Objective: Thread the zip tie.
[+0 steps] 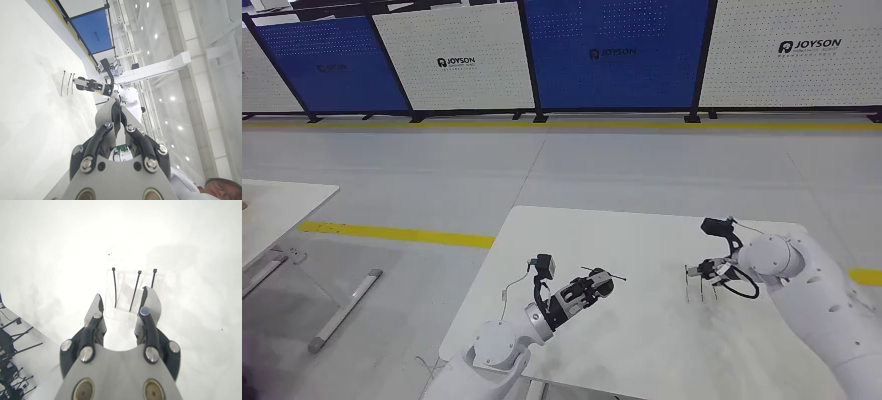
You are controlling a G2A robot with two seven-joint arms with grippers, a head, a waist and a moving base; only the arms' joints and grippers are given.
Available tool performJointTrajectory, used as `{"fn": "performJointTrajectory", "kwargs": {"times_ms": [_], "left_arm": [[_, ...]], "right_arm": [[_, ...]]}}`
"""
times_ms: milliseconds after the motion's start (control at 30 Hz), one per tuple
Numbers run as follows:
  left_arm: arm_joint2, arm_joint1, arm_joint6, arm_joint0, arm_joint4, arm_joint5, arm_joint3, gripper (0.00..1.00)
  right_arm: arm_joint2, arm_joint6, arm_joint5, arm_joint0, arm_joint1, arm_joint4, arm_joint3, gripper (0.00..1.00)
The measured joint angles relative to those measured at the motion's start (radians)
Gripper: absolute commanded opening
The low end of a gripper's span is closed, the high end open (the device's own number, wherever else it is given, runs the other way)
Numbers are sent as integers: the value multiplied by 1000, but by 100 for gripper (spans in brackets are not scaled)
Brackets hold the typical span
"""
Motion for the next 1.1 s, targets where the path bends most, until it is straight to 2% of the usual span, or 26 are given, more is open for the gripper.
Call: {"fn": "performJointTrajectory", "kwargs": {"times_ms": [100, 333, 1100], "left_arm": [[0, 0, 0, 0, 0, 0, 0, 0], [0, 0, 0, 0, 0, 0, 0, 0], [0, 0, 0, 0, 0, 0, 0, 0]], "right_arm": [[-17, -1, -7, 14, -16, 4, 41, 40], [-49, -7, -10, 44, -51, 6, 115, 30], [-98, -2, -18, 103, -136, -5, 298, 23]]}}
